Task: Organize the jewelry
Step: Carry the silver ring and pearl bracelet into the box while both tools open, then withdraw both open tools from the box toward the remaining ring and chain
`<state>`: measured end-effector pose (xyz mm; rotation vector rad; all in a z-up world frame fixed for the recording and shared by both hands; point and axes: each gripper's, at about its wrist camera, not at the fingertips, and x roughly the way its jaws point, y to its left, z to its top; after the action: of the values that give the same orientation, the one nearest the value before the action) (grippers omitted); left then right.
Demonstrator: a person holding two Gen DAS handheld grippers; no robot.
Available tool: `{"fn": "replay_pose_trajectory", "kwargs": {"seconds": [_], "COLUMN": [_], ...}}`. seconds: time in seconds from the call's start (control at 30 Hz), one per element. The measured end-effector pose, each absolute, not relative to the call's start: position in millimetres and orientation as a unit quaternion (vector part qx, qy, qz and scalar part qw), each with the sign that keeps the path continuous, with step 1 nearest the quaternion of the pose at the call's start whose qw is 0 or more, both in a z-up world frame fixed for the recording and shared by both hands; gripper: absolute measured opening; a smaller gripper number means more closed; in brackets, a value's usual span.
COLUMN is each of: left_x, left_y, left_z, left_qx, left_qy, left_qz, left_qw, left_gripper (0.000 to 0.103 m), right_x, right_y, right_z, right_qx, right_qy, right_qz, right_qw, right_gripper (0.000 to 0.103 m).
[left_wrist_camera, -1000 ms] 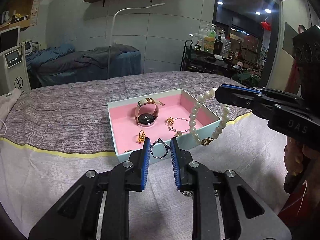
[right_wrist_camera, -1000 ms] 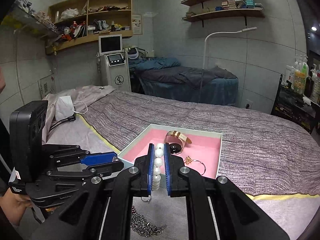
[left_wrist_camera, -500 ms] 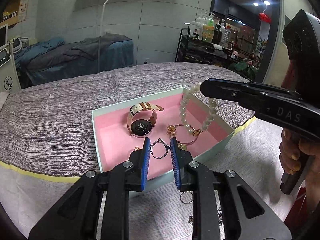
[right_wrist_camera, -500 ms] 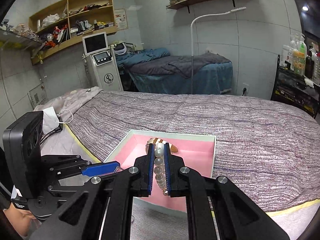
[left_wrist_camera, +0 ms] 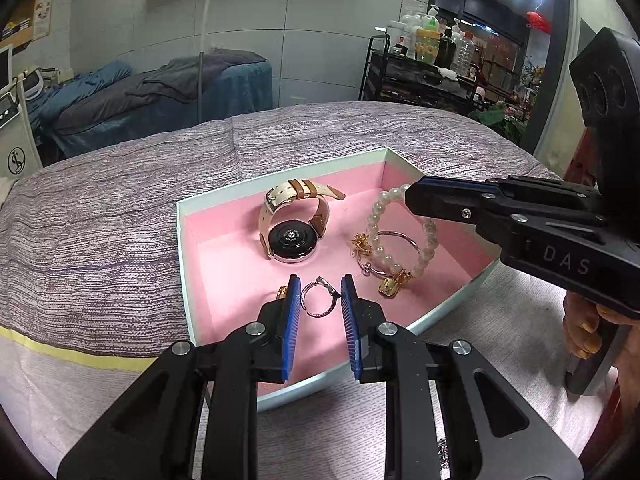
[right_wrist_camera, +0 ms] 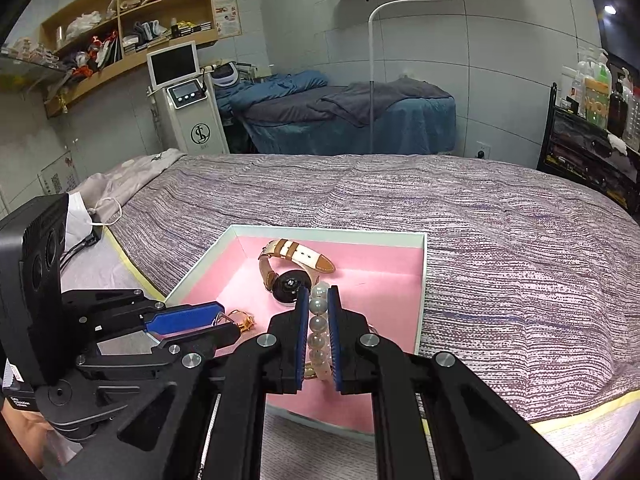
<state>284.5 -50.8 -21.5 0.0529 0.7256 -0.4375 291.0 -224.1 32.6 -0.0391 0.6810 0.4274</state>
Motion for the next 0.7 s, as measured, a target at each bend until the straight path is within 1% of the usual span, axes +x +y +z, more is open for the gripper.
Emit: {"fn": "replay_pose_trajectory", "kwargs": {"seconds": [0.03,0.07,0.1,0.13,0.2,0.27,0.33,0.4,0.47,0.5,0.57,0.6,0.7], "left_x": [285.2,285.1,284.4,284.4,283.2,281.0,278.5,273.3,264.6,260.7,251.2,246.2,231.8], "left_y": [-51.2,-52.1,-52.8,-54.8,-54.7,-51.7,-47.6,-43.1,-37.4,-34.6,-27.6,-23.3,-11.8], "left_z": [-21.8,-21.9,-21.6,-20.9,-18.3,-14.0,-8.8,-2.0,5.4,8.6,12.6,13.7,12.1], "left_qx": [0.028,0.031,0.033,0.035,0.033,0.026,0.021,0.02,0.01,0.003,-0.012,-0.021,-0.044], "left_qy": [0.352,0.352,0.35,0.348,0.339,0.329,0.323,0.311,0.295,0.29,0.286,0.285,0.287], "left_qz": [-0.21,-0.21,-0.211,-0.211,-0.207,-0.203,-0.2,-0.189,-0.188,-0.189,-0.185,-0.183,-0.176], "left_qw": [0.912,0.912,0.912,0.913,0.917,0.922,0.925,0.931,0.937,0.938,0.94,0.941,0.941], "left_gripper": [0.021,0.022,0.025,0.028,0.054,0.061,0.066,0.083,0.091,0.094,0.096,0.097,0.097], "right_x": [290.8,292.1,291.8,291.4,289.6,288.6,287.9,285.0,280.7,278.6,271.1,266.5,253.6], "right_y": [-224.2,-225.1,-225.4,-225.7,-227.6,-230.5,-236.6,-244.4,-250.9,-253.4,-258.3,-261.4,-269.2], "right_z": [32.1,31.4,31.4,31.7,34.2,38.5,43.1,48.9,54.0,55.7,57.0,56.7,54.1], "right_qx": [-0.019,-0.018,-0.018,-0.018,-0.018,-0.016,-0.011,0.0,0.008,0.008,0.005,0.005,0.017], "right_qy": [0.329,0.328,0.326,0.323,0.314,0.304,0.294,0.283,0.277,0.278,0.281,0.282,0.293], "right_qz": [0.208,0.207,0.206,0.204,0.199,0.191,0.178,0.167,0.161,0.158,0.148,0.148,0.155], "right_qw": [0.921,0.922,0.923,0.924,0.928,0.933,0.939,0.945,0.947,0.947,0.948,0.948,0.943], "right_gripper": [0.01,0.014,0.02,0.023,0.04,0.042,0.048,0.064,0.069,0.071,0.076,0.077,0.077]}}
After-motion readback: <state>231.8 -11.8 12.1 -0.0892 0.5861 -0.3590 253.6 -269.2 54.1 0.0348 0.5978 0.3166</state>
